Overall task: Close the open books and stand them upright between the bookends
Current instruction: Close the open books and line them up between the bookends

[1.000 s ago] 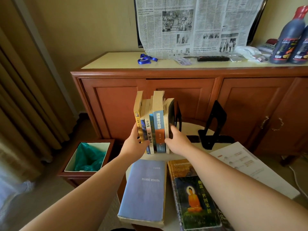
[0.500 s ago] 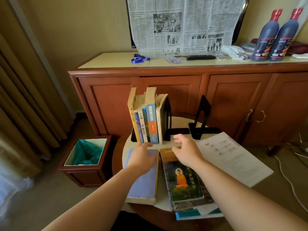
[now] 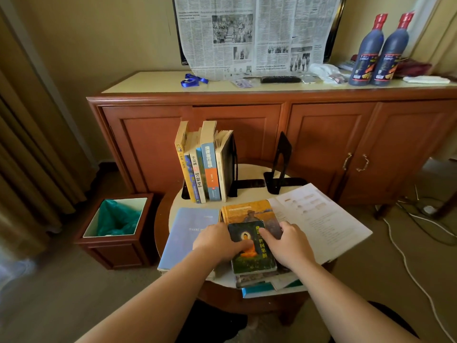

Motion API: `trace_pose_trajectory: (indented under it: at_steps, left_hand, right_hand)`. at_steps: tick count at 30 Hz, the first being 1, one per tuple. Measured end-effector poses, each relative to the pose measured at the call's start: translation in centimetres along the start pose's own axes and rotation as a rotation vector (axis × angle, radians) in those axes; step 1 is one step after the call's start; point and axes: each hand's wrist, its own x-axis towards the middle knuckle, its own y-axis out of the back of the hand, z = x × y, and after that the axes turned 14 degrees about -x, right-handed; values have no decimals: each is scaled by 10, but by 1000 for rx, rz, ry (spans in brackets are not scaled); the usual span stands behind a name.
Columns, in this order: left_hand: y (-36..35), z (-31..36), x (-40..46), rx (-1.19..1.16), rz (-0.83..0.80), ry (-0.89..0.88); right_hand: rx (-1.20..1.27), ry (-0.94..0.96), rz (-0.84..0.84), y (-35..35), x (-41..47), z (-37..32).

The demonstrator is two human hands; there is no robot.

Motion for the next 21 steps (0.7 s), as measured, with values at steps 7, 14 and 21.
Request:
trace_pose_trajectory:
  at_steps: [7, 14, 21]
  left_hand:
    - [-1, 3, 5, -279, -82, 51]
    - [-8, 10, 3, -668, -71, 120]
    - [11, 11, 1, -1208, -127, 178]
  right_hand:
    - [78, -3, -69, 9, -3, 0]
    - [284, -45, -135, 27, -4, -6]
    - [413, -34, -96, 42, -9, -20]
